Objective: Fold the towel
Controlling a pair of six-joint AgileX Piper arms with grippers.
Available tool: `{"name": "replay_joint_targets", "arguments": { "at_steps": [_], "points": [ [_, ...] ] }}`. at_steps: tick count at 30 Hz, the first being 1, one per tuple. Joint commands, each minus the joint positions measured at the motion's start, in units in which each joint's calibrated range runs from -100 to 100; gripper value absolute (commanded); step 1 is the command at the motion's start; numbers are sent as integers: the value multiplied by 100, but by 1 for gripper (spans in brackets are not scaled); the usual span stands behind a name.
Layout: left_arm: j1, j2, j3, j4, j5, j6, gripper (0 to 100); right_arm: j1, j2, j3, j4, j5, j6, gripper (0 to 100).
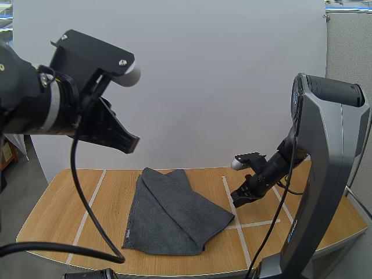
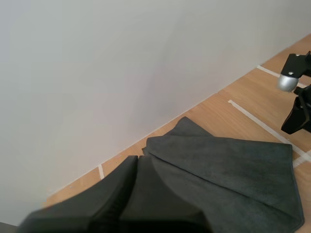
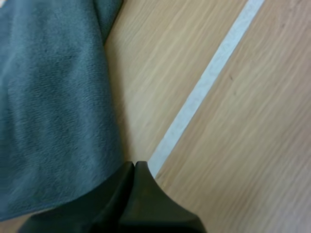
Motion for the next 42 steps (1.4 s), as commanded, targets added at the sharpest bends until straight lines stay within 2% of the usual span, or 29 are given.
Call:
{"name": "replay_joint_targets", "arguments": {
  "at_steps": [1, 6, 10, 15, 19, 24, 29, 36, 39, 42],
  "points": [
    [6, 840, 316, -554, 14, 236, 0, -511, -452, 28, 68, 1239, -101, 0],
    [6, 1440, 316, -1146, 14, 809, 0, -921, -826, 28, 46, 2395, -138, 0],
    [-3, 2069, 316, -1147, 14, 1080, 0, -1281, -1215, 28, 69, 2398, -159, 0],
    [-3, 2827, 316, -1232, 14, 1516, 0, -1863, -2220, 111, 133, 2398, -232, 0],
    [-3, 3023, 316, -1250, 14, 1610, 0, -2074, -3004, 233, 403, 2398, -272, 0],
    [-3, 3023, 316, -1250, 14, 1610, 0, -2074, -3537, 233, 820, 2398, -31, 0],
    [-3, 3023, 316, -1250, 14, 1610, 0, -2074, -3637, 233, 1462, 2398, -15, 0],
    [-3, 3023, 316, -1250, 14, 1610, 0, -2024, -3421, 221, 1546, 2398, -76, 0],
    [-3, 3023, 316, -1250, 14, 1610, 0, -1619, -3332, 221, 1064, 2398, 131, 0],
    [-3, 3023, 316, -1250, 14, 1610, 0, -921, -3332, 234, 467, 1744, 757, 0]
  ]
}}
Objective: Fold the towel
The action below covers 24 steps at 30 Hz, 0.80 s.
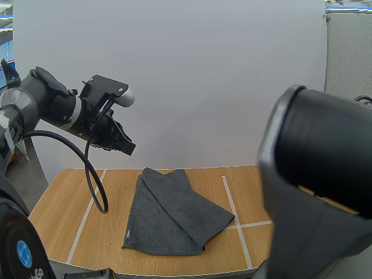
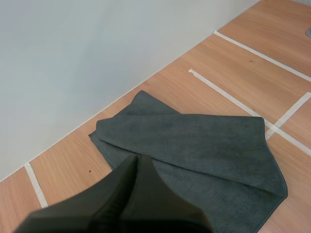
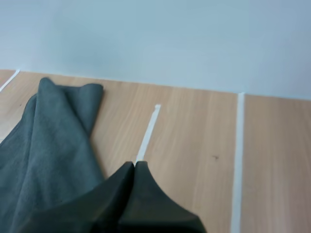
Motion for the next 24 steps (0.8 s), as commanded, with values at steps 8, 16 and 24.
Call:
{"name": "replay_joint_targets", "arguments": {
  "at_steps": [8, 16, 24],
  "points": [
    [-3, -7, 9, -130, 0, 37, 0, 2529, -340, 10, -2287, -3018, 3013, 0],
    [-3, -7, 9, -130, 0, 37, 0, 3649, -1802, 10, -4807, -3178, 5337, 0],
    [-3, -7, 9, -130, 0, 37, 0, 3703, -3986, 10, -5830, -1660, 6362, 0]
  ]
}}
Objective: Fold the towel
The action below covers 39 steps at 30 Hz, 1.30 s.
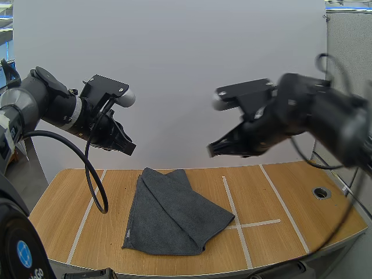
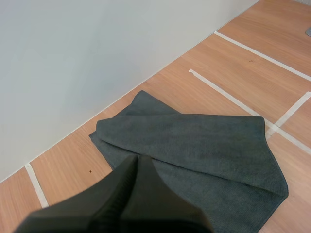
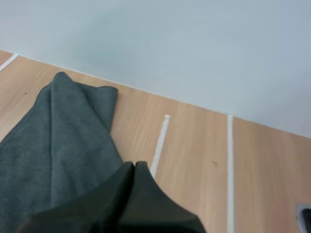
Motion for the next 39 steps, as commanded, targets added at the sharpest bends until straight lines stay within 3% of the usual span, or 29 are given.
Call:
{"name": "replay_joint_targets", "arguments": {
  "at_steps": [1, 6, 17, 29, 33, 37, 39],
  "points": [
    [-3, -7, 9, -120, 0, 19, 0, 12, -1545, 10, -418, 962, 399, 0],
    [-3, -7, 9, -120, 0, 19, 0, 12, -2497, 10, -407, 1492, 390, 0],
    [-3, -7, 9, -183, 0, 19, 0, 12, -3533, 10, -380, 2706, 409, 0],
    [-18, 413, 9, -1089, 0, 462, 0, 12, -4095, 10, -355, 2706, 607, 0],
    [-264, 1080, 9, -963, 0, 731, 0, 12, -4198, 10, -251, 2706, 636, 0],
    [-676, 1791, 9, -651, 0, 731, 0, 12, -4221, 10, -250, 2706, 636, 0],
    [-1042, 2247, 9, -347, 0, 731, 0, 12, -4221, -3, -263, 2706, 636, 0]
  ]
}}
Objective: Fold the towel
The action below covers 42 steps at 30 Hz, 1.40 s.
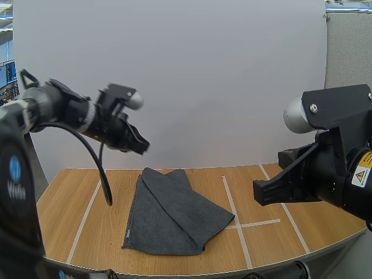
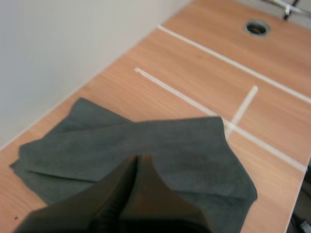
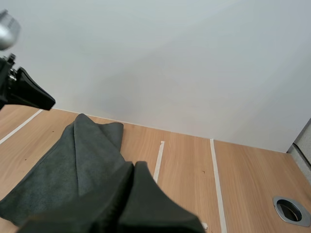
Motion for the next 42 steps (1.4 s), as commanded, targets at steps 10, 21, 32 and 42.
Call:
{"name": "replay_joint_targets", "arguments": {
  "at_steps": [10, 21, 32, 42],
  "points": [
    [-1953, 2262, -502, 2079, -1637, 38, 2, 12, -90, -3, -186, 0, 47, 0],
    [-2588, 3123, -949, 2075, -2462, 1367, 97, 12, -90, -158, -810, 0, 118, 0],
    [-2921, 3338, -949, 1501, -2005, 2441, 96, -69, -90, -755, -600, 0, 118, 0],
    [-2999, 3683, -949, 1716, -2621, 2528, 95, -69, -90, -314, -373, 0, 87, 0]
  ]
}}
